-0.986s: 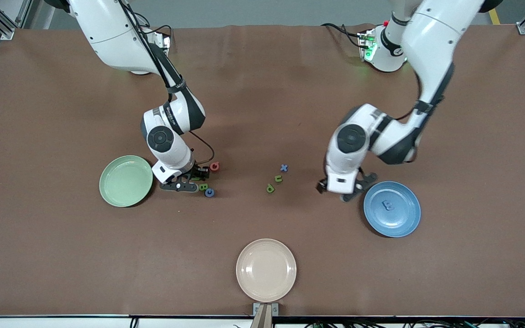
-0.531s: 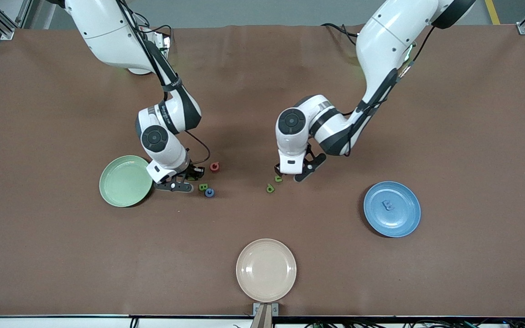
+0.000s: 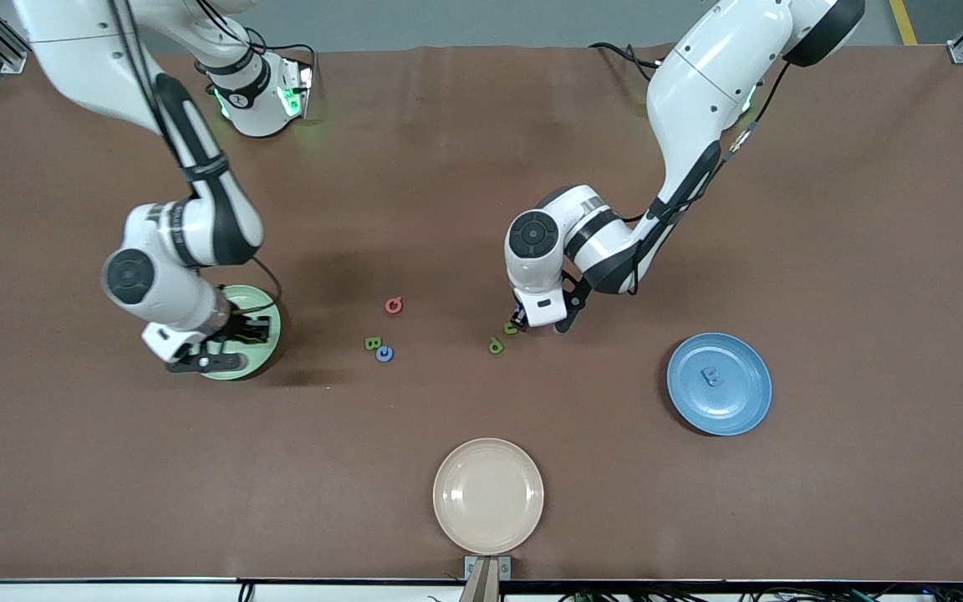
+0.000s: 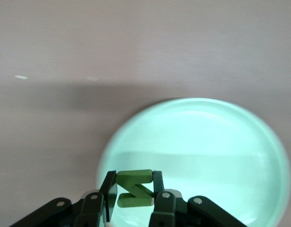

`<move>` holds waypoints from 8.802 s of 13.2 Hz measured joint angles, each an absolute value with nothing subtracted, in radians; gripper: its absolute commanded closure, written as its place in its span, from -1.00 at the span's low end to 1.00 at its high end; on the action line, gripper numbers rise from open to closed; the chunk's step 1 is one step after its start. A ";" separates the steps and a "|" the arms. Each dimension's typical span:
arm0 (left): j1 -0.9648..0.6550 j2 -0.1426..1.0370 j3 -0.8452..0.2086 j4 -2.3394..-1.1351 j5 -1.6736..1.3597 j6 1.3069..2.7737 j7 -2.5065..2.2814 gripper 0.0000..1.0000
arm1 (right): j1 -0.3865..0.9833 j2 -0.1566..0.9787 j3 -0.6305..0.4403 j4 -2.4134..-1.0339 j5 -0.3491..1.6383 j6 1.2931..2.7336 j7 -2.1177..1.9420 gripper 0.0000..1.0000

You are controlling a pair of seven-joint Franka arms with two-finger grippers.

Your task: Sort upper and lower case letters into plates

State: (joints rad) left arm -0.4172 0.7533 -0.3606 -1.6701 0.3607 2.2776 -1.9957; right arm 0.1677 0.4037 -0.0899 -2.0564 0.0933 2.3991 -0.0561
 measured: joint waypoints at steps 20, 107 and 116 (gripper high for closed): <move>-0.438 0.779 -0.358 -1.630 0.372 2.320 -2.049 1.00 | 0.437 0.320 -0.050 -1.962 0.097 2.224 0.549 -1.00; -0.435 0.859 -0.393 -1.309 0.490 2.096 -1.673 -0.99 | 0.644 0.674 -0.159 -1.841 0.058 2.554 0.776 -1.00; -0.546 0.976 -0.297 -1.229 0.330 2.250 -1.827 -0.84 | 0.647 0.674 -0.165 -1.841 0.054 2.557 0.523 -0.90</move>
State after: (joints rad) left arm -0.5465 0.9759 -0.2967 -1.2293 0.3298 2.2501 -1.8267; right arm 0.6470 0.6738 -0.1648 -1.8412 0.0538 2.5568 0.5234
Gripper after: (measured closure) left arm 0.004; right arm 0.018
